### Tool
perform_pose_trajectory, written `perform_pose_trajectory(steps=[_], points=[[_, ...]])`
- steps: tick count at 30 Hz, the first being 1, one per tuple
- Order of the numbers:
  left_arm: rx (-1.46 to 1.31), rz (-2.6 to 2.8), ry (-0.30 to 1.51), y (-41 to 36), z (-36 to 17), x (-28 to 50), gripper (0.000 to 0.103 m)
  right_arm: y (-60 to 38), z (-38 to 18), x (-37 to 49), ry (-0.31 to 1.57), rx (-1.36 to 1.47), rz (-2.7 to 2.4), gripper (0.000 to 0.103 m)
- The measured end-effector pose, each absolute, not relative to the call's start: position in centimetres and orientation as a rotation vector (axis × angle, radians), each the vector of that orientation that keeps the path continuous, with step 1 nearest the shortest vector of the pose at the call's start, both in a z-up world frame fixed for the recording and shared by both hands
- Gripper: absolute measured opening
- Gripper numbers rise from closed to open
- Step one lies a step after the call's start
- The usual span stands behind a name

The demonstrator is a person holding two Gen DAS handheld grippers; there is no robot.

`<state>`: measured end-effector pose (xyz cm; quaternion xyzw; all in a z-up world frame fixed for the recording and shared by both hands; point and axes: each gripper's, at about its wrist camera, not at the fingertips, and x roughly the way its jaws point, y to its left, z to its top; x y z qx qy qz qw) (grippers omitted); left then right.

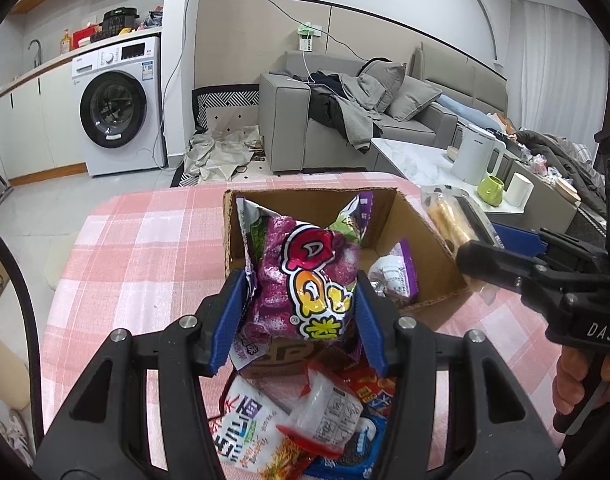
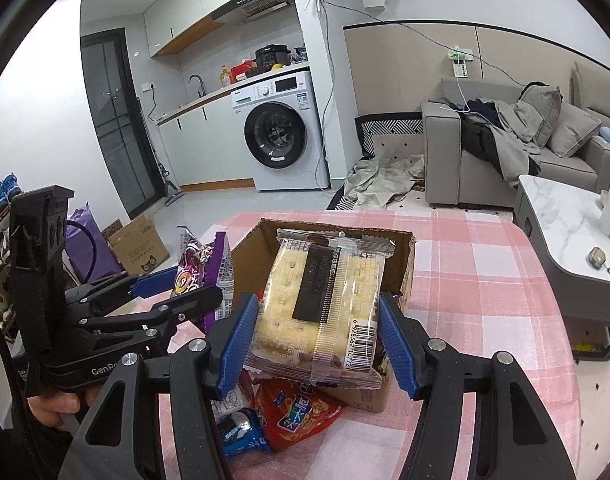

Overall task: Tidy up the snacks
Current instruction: 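Open both grippers to drop the packs into the box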

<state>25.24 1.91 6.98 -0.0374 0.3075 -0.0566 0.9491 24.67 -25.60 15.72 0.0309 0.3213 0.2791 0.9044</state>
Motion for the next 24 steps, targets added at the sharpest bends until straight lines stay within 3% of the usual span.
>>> perform_pose_trajectory(steps=[24], points=[[-0.059,-0.103,0.657,0.7,5.5,31.0,0.05,-24.7,14.1,28.3,0.69,0.082,0.587,0.058]])
